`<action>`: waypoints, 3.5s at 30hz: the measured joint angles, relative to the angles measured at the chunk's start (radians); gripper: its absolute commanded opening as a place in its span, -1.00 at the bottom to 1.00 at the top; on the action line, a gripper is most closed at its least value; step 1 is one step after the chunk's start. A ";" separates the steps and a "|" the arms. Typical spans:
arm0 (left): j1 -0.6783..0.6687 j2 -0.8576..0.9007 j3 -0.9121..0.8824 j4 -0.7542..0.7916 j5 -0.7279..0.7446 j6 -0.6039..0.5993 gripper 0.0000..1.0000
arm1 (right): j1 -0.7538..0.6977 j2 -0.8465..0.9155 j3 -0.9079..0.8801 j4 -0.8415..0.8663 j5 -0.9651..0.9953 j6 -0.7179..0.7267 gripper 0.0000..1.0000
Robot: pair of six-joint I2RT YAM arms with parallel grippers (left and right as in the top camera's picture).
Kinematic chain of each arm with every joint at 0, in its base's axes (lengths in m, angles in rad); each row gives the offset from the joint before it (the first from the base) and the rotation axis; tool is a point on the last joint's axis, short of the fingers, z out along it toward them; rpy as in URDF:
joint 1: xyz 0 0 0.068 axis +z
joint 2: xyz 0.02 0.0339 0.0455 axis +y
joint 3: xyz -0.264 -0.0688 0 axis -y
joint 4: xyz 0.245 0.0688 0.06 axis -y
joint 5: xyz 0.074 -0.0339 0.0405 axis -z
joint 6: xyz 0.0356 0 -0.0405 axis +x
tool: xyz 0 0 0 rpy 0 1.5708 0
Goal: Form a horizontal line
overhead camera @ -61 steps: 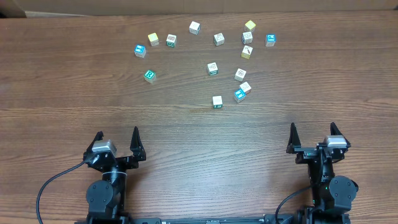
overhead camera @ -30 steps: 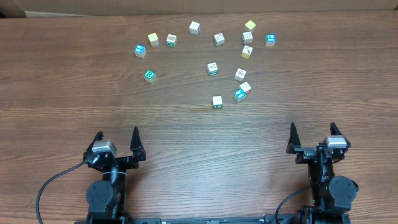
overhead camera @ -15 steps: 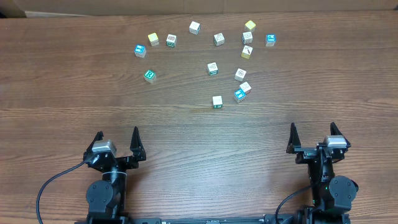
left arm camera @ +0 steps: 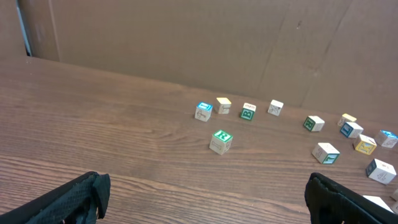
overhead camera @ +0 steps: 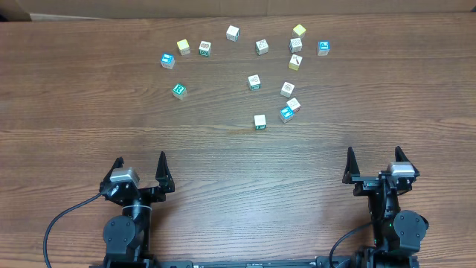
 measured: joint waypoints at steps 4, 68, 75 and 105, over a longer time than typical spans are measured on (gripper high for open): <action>0.000 0.000 0.000 0.000 0.000 0.000 0.99 | 0.000 0.000 0.000 0.000 0.000 0.000 1.00; 0.000 0.000 0.000 0.000 0.000 0.000 0.99 | 0.000 1.489 2.009 -1.396 -0.192 0.143 1.00; 0.000 0.000 0.000 0.000 0.000 0.000 1.00 | 0.000 1.709 2.035 -1.398 -0.241 0.143 0.96; 0.000 0.000 0.000 0.000 0.000 0.000 1.00 | 0.471 1.862 1.498 -0.866 -0.164 0.344 -0.59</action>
